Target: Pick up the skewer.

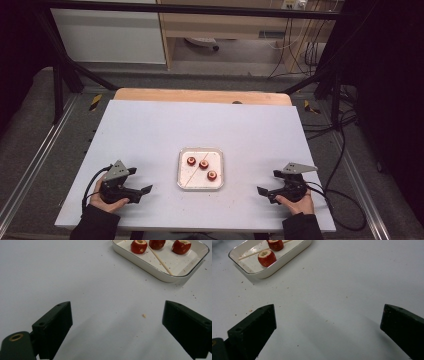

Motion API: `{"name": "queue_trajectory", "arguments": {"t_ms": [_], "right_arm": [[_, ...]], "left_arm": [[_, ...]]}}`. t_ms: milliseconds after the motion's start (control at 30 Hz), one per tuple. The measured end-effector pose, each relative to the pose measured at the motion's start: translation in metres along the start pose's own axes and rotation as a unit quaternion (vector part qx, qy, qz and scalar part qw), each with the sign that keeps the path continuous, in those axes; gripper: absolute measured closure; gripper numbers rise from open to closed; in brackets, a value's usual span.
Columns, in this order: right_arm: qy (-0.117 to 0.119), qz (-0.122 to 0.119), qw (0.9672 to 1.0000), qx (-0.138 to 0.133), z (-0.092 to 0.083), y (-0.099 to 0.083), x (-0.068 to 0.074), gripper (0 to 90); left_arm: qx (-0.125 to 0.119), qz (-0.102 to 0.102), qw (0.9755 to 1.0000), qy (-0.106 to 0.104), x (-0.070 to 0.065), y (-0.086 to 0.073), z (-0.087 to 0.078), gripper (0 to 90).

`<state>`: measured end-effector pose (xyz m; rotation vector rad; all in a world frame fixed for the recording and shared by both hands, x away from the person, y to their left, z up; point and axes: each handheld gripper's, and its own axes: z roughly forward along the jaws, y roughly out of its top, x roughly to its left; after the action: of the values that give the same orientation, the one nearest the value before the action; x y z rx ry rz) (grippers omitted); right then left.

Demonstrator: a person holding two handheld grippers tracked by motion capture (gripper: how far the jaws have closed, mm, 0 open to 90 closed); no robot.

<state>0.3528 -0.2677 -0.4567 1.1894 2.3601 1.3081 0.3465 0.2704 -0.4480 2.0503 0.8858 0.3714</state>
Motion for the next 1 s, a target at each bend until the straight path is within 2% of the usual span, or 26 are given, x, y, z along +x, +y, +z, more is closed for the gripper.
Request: {"name": "queue_trajectory", "arguments": {"t_ms": [267, 767, 1000], "right_arm": [[0.0, -0.001, 1.0, -0.001, 0.0, 0.0, 0.0, 0.8], [0.002, -0.003, 1.0, 0.001, 0.001, 0.0, 0.001, 0.6], [-0.001, -0.005, 1.0, 0.0, 0.0, 0.0, 0.0, 0.6]], "left_arm": [[0.01, 0.005, 0.9999, -0.002, -0.005, 0.004, 0.005, 9.2], [0.014, 0.008, 0.9998, -0.008, -0.016, 0.012, 0.014, 9.4], [0.02, 0.009, 0.9998, -0.003, -0.024, 0.018, 0.018, 9.8]]}}
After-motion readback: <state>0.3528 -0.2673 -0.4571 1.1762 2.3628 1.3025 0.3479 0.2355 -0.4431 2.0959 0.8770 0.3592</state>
